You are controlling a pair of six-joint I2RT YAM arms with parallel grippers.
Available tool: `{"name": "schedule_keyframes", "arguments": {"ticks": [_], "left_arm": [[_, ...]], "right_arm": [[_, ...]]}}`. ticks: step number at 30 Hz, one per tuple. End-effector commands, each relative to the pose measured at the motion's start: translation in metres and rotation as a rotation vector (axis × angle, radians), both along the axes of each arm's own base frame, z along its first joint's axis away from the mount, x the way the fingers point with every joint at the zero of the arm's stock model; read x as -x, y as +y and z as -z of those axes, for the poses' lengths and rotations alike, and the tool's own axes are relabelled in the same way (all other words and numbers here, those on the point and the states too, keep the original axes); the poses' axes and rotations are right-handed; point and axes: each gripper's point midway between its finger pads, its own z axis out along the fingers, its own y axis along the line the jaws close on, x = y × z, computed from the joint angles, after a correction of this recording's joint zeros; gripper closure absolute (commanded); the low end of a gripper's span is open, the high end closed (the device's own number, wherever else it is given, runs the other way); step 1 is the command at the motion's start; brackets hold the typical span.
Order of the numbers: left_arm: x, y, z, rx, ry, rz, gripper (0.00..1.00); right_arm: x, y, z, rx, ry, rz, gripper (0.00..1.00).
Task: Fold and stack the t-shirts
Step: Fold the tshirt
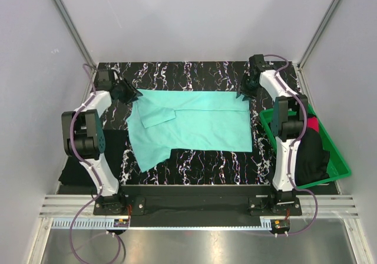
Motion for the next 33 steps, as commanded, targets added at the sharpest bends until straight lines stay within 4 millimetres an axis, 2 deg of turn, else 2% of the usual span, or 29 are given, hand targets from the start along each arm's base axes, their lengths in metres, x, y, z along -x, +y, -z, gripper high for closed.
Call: {"name": "schedule_keyframes", "arguments": {"ticks": [1, 2, 3, 4, 5, 6, 7, 9, 10, 11, 12, 13, 16, 17, 19, 20, 22, 23, 24, 25, 26, 27, 28, 29, 30, 31, 33], "left_arm": [[0.010, -0.030, 0.023, 0.068, 0.038, 0.086, 0.61], [0.007, -0.038, 0.023, 0.087, 0.029, 0.101, 0.60], [0.005, -0.045, 0.033, 0.109, 0.051, 0.126, 0.60], [0.001, -0.045, 0.038, 0.112, 0.057, 0.128, 0.60], [0.001, -0.044, 0.046, 0.116, 0.090, 0.123, 0.61], [0.001, -0.044, 0.063, 0.118, 0.132, 0.117, 0.61], [-0.008, -0.039, 0.062, 0.102, 0.123, 0.109, 0.61], [-0.007, -0.034, 0.074, 0.072, 0.173, 0.118, 0.60], [-0.017, -0.030, 0.074, 0.053, 0.175, 0.116, 0.60], [-0.012, -0.028, 0.075, 0.039, 0.203, 0.129, 0.60], [-0.014, -0.027, 0.070, 0.033, 0.195, 0.132, 0.58], [-0.014, -0.028, 0.054, 0.026, 0.165, 0.137, 0.57], [-0.003, -0.035, 0.033, 0.014, 0.135, 0.138, 0.54], [0.000, -0.043, 0.010, 0.003, 0.092, 0.147, 0.53], [0.010, -0.052, 0.004, -0.006, 0.085, 0.162, 0.52], [0.013, -0.058, -0.009, -0.007, 0.059, 0.175, 0.52], [0.028, -0.058, -0.007, -0.009, 0.075, 0.163, 0.52], [0.036, -0.056, -0.009, -0.013, 0.081, 0.151, 0.52], [0.054, -0.054, -0.016, -0.021, 0.079, 0.137, 0.52], [0.067, -0.047, -0.013, -0.051, 0.106, 0.094, 0.52], [0.082, -0.050, -0.013, -0.070, 0.120, 0.089, 0.52], [0.106, -0.046, -0.018, -0.089, 0.117, 0.065, 0.52], [0.124, -0.036, -0.011, -0.126, 0.163, 0.021, 0.52], [0.139, -0.034, -0.012, -0.123, 0.181, -0.016, 0.52], [0.164, -0.031, 0.007, -0.128, 0.243, -0.038, 0.52], [0.178, -0.026, -0.001, -0.140, 0.225, -0.075, 0.52], [0.222, -0.025, 0.026, -0.142, 0.355, -0.120, 0.52]], "right_arm": [[-0.023, -0.014, 0.000, 0.066, -0.044, 0.034, 0.56], [-0.030, -0.015, 0.004, 0.074, -0.050, 0.038, 0.55], [-0.037, -0.019, 0.010, 0.092, -0.053, 0.047, 0.55], [-0.038, -0.020, 0.010, 0.099, -0.054, 0.051, 0.55], [-0.040, -0.022, 0.022, 0.107, -0.038, 0.046, 0.55], [-0.048, -0.023, 0.019, 0.109, -0.057, 0.045, 0.55], [-0.052, -0.022, 0.022, 0.113, -0.059, 0.039, 0.55], [-0.060, -0.024, 0.026, 0.126, -0.065, 0.018, 0.56], [-0.061, -0.024, 0.027, 0.128, -0.061, 0.011, 0.56], [-0.063, -0.028, 0.022, 0.151, -0.063, 0.017, 0.56], [-0.063, -0.028, 0.018, 0.148, -0.066, 0.017, 0.56], [-0.063, -0.027, 0.013, 0.144, -0.070, 0.014, 0.56], [-0.058, -0.027, -0.014, 0.142, -0.087, 0.019, 0.55], [-0.053, -0.028, -0.028, 0.140, -0.092, 0.022, 0.55], [-0.047, -0.026, -0.040, 0.132, -0.093, 0.020, 0.53], [-0.038, -0.023, -0.050, 0.112, -0.086, 0.005, 0.53], [-0.024, -0.017, -0.058, 0.078, -0.068, -0.020, 0.53], [-0.007, -0.016, -0.064, 0.068, -0.041, -0.025, 0.53], [0.005, -0.011, -0.067, 0.035, -0.025, -0.042, 0.54], [0.018, -0.008, -0.091, 0.016, -0.060, -0.044, 0.54], [0.039, -0.005, -0.075, -0.003, -0.005, -0.044, 0.54], [0.052, 0.001, -0.078, -0.034, -0.001, -0.057, 0.54], [0.064, 0.005, -0.080, -0.049, -0.001, -0.060, 0.54], [0.086, 0.008, -0.083, -0.064, -0.012, -0.067, 0.54], [0.099, 0.017, -0.085, -0.077, -0.018, -0.093, 0.54], [0.111, 0.020, -0.086, -0.084, -0.021, -0.104, 0.54], [0.143, 0.029, -0.086, -0.105, -0.023, -0.143, 0.53]]}}
